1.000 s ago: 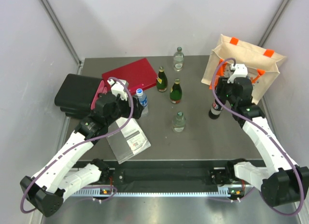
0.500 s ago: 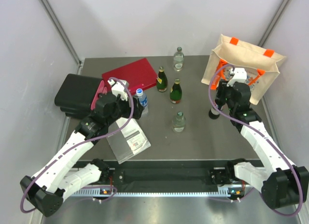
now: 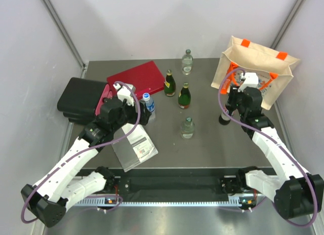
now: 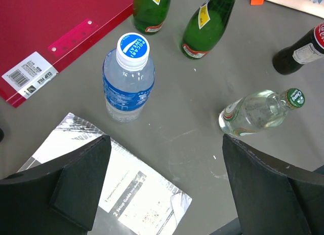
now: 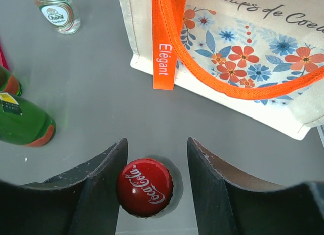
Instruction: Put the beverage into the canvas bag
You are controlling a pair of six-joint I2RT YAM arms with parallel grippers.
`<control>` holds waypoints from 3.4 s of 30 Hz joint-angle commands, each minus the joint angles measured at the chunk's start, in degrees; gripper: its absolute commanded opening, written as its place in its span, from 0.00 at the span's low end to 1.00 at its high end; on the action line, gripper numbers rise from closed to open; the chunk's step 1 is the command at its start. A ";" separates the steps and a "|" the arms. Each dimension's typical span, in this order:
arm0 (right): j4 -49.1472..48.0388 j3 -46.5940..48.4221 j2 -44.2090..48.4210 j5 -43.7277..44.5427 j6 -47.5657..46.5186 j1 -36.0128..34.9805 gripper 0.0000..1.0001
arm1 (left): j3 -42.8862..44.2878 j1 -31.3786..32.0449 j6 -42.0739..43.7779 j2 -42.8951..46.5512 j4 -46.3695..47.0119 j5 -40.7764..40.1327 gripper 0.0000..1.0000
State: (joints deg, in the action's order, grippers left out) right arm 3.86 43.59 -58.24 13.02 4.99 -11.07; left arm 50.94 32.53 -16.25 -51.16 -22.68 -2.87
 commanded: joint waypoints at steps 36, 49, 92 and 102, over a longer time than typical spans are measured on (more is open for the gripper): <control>28.05 80.49 -25.14 -0.02 -8.59 -0.36 0.00 | -0.14 0.42 0.78 1.67 3.16 -0.38 0.95; 5.99 89.21 -39.58 3.25 -17.39 3.77 0.00 | -0.49 0.51 0.69 1.76 3.34 0.06 0.95; -12.20 65.05 -52.59 -25.32 -13.17 15.20 0.00 | -0.49 0.95 1.05 0.62 3.25 -0.73 0.95; -13.00 61.70 -54.26 -26.46 -12.64 16.17 0.00 | -0.66 0.95 1.05 0.71 3.25 -0.99 0.95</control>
State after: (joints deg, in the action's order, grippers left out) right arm 3.07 102.72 -114.17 -11.09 -7.86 4.43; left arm 50.43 33.17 -15.84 -50.52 -22.68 -3.51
